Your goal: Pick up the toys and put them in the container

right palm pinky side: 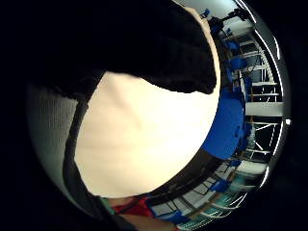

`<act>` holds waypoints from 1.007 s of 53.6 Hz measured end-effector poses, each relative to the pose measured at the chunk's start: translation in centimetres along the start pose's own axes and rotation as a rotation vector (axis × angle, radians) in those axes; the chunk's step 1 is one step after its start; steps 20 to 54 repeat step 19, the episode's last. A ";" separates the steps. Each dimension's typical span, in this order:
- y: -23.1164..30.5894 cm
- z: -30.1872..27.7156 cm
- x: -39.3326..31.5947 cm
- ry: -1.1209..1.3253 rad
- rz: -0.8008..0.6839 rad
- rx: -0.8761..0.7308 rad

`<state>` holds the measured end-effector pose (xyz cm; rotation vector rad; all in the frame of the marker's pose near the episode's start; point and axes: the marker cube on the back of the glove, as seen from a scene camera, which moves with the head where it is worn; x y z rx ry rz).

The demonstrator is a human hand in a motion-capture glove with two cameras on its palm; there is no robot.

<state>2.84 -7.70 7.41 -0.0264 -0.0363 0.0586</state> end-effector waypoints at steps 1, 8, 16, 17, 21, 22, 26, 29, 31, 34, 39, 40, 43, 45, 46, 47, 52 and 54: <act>0.1 0.0 0.0 -0.003 0.001 0.001; 0.5 -0.3 0.3 -0.004 -0.002 0.007; 0.2 -0.6 1.5 0.010 0.017 0.021; 0.2 -0.6 1.6 0.009 0.017 0.019; 0.2 -0.6 1.7 0.007 0.016 0.016; 0.2 -0.6 1.7 0.007 0.016 0.016; 0.2 -0.6 1.7 0.007 0.016 0.016; 0.2 -0.6 1.7 0.007 0.016 0.016; 0.2 -0.6 1.7 0.007 0.016 0.016; 0.2 -0.6 1.7 0.007 0.016 0.016; 0.2 -0.6 1.7 0.007 0.016 0.016; 0.2 -0.6 1.7 0.007 0.016 0.016; 0.2 -0.6 1.7 0.007 0.016 0.016; 0.2 -0.6 1.7 0.007 0.016 0.016; 0.2 -0.6 1.7 0.007 0.016 0.016; 0.2 -0.6 1.7 0.007 0.016 0.016; 0.2 -0.6 1.7 0.007 0.016 0.016; 0.2 -0.6 1.7 0.007 0.016 0.016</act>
